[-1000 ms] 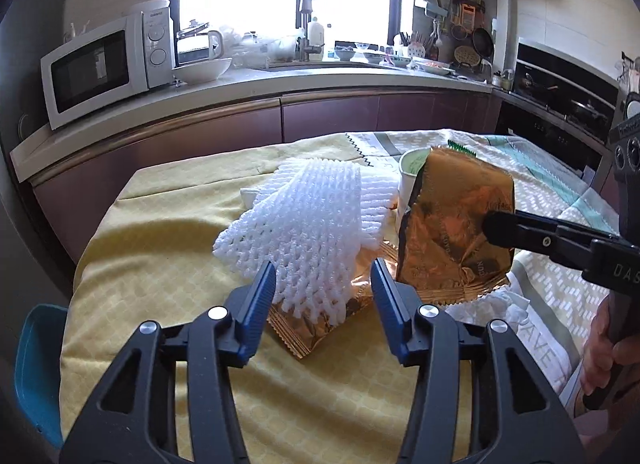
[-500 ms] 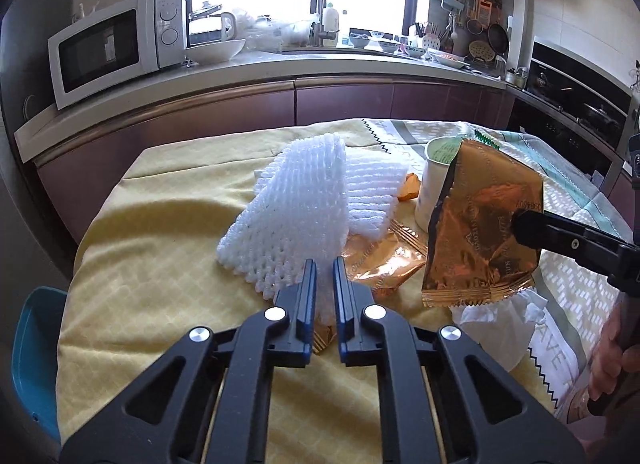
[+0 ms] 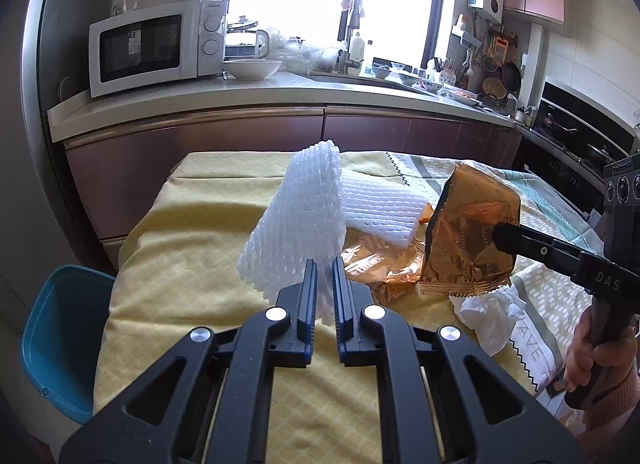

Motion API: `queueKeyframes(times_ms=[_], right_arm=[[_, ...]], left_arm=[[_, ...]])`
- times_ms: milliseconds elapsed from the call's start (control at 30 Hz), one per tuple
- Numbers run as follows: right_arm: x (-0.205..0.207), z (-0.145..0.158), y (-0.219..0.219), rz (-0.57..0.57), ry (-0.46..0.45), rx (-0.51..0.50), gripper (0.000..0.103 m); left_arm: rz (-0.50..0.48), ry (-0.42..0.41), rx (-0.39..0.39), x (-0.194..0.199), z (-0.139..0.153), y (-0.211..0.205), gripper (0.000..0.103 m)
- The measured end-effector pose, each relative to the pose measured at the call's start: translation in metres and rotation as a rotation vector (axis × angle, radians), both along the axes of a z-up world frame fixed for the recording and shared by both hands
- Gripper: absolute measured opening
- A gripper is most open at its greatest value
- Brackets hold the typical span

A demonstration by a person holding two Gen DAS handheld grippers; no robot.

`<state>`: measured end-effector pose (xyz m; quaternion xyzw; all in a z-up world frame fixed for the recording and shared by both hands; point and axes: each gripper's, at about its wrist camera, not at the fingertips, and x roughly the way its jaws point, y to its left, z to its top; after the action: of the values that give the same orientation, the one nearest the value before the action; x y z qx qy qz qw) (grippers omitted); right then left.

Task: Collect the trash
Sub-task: 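Lift foam net and foil wrapper and carry both over the teal bin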

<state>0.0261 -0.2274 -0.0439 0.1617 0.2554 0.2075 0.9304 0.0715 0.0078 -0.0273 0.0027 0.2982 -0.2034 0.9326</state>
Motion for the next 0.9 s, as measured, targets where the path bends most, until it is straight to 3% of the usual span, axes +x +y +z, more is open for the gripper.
queueKeyframes(times_ms=[900], right_arm=[[0.039, 0.020, 0.112, 0.291, -0.021, -0.031, 0.016]], left_arm=[[0.293, -0.030, -0.040, -0.042, 0.019, 0.141, 0.008]])
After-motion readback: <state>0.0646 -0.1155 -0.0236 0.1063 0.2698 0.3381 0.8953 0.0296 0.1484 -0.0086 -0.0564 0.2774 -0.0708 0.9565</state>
